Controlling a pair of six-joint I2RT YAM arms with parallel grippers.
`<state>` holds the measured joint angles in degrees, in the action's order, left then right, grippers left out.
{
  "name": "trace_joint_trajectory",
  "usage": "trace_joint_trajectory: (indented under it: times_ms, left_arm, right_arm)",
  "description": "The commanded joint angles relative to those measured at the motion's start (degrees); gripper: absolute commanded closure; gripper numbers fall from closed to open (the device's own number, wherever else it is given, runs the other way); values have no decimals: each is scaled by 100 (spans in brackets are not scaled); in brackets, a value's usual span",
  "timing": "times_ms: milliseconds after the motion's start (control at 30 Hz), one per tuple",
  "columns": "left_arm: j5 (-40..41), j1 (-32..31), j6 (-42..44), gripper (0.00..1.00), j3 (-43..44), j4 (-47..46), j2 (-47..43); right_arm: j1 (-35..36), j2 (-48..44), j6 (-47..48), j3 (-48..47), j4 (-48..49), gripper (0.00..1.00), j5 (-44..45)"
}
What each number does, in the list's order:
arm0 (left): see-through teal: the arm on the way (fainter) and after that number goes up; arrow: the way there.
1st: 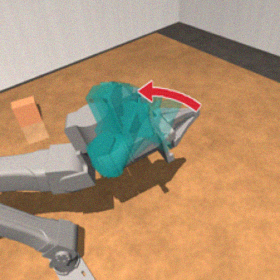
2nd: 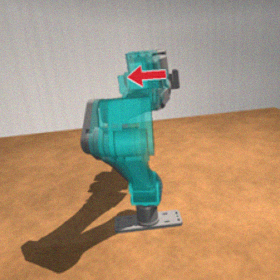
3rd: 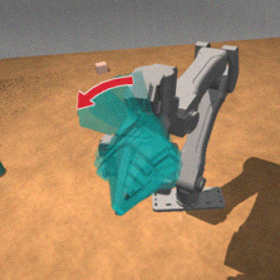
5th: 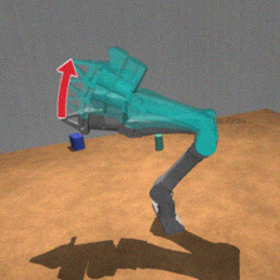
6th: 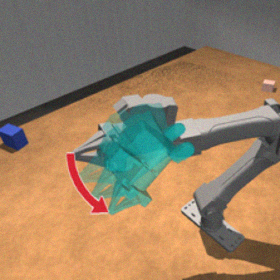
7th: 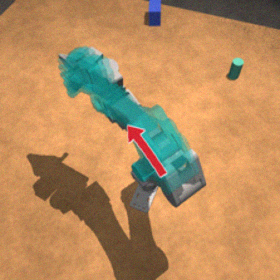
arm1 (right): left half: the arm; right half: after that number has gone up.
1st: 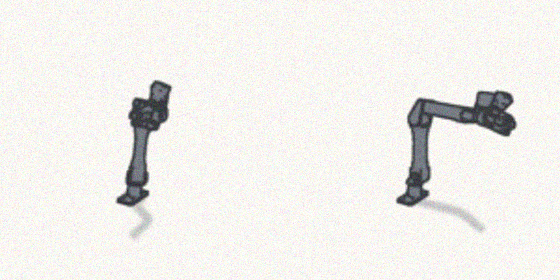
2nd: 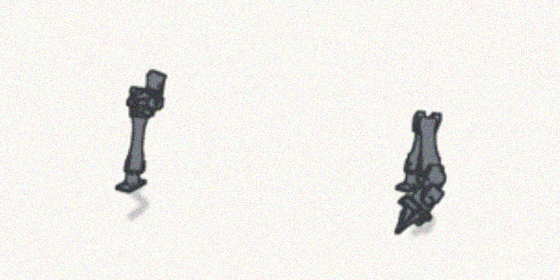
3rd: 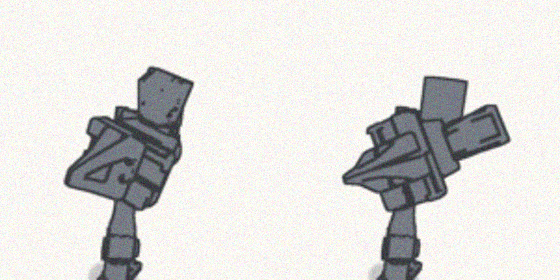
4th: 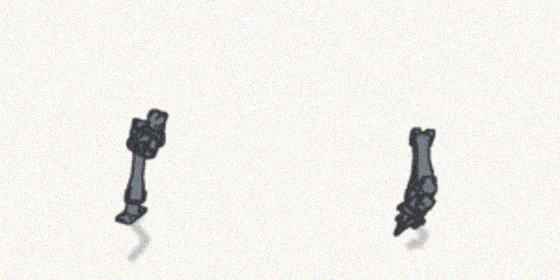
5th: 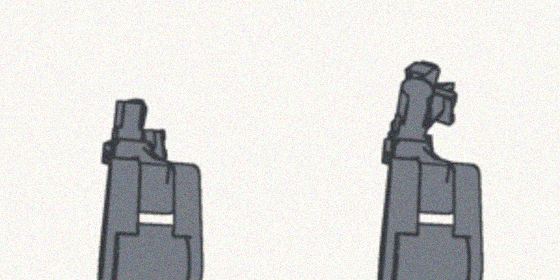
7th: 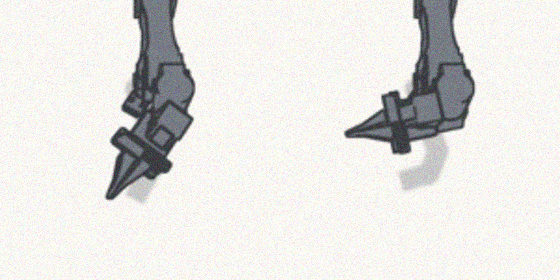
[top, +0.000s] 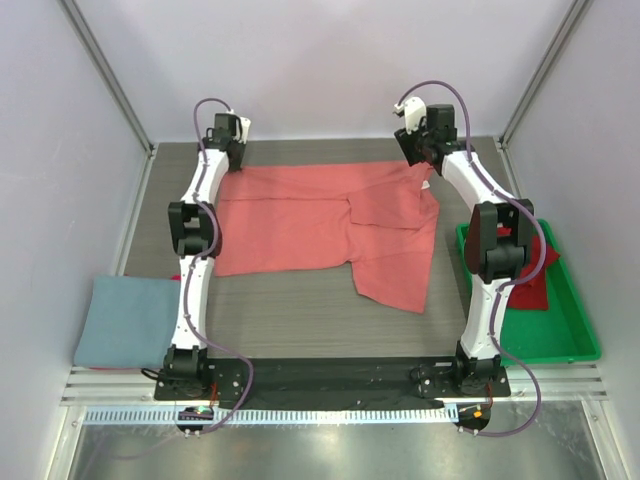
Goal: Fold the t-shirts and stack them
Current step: Fold the tshirt
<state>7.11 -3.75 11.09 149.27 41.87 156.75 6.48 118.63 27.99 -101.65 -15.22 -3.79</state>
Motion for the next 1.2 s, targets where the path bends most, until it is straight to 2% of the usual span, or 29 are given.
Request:
trace_joint_trajectory:
  times_ms: [0, 67, 200, 300, 400, 500, 533, 600, 633, 733, 767, 833, 867, 900, 933, 967, 1000, 1033, 1067, 1167]
  left_arm:
    - [-105, -12, -46, 100, 604, 385, 339]
    - [0, -38, -11, 100, 235, 69, 286]
    - [333, -73, 165, 100, 673, -266, 567]
    - [509, -47, 156, 100, 375, -653, 322]
    - [633, -3, -98, 100, 322, -653, 41]
    - [721, 6, -230, 100, -431, -854, -932]
    - [591, 6, -317, 100, -1043, -925, -1710]
    - [336, -3, -589, 98, -1679, -1084, -2548]
    - [91, -3, -712, 96, -2248, -1119, -3301]
    - [-472, -12, -1083, 80, -3294, -1277, -4351]
    - [-709, -21, -1083, 67, -3517, -1269, -4911]
    - [-878, -117, -978, 59, -4139, -1181, -5345]
    - [-922, -152, -829, 54, -4352, -1007, -5661]
    - [-861, -196, -480, 52, -4589, -927, -5829]
    - [-765, -283, -372, 49, -5113, -874, -5979]
    - [-764, -319, -293, 44, -5371, -751, -6093]
    - [-634, -337, -170, 42, -5809, -663, -6277]
    - [-667, -346, -134, 41, -5987, -567, -6349]
    - [-694, -346, -64, 41, -6163, -426, -6419]
    - [-914, -346, 235, 44, -6840, -346, -6604]
  right_arm:
    - [-15, -182, -127, -48, 55, 44, -122]
    - [-15, -173, -118, -57, 46, 44, -104]
    - [-15, -95, -83, -118, 37, 44, -52]
    - [-24, -7, -83, -241, 37, 44, 10]
    - [-24, 2, -74, -364, 46, 44, 115]
    - [-33, -234, 22, -321, 37, 44, 142]
    - [-42, -331, 179, -277, 20, 44, 133]
    - [-42, -761, 417, -49, -129, 44, -33]
    - [-42, -901, 549, 47, -321, 43, -130]
    - [-50, -1779, 1224, 749, -787, 44, -884]
    - [-50, -2008, 1975, 1213, -1346, 43, -1208]
    - [-33, -2790, 2787, 1803, -1894, 44, -1817]
    - [-7, -3054, 3452, 2476, -2279, 44, -1914]
    - [2, -3665, 3964, 2822, -2483, 44, -2054]
    - [2, -3941, 4421, 3200, -2668, 45, -2073]
    - [11, -4292, 4809, 3995, -2783, 45, -2064]
    - [11, -4878, 5509, 4378, -2784, 45, -2064]
    - [29, -5206, 5751, 4729, -2802, 45, -2090]
    - [37, -5462, 6005, 5290, -2837, 46, -2143]
    - [55, -6254, 6797, 6074, -3153, 46, -2380]
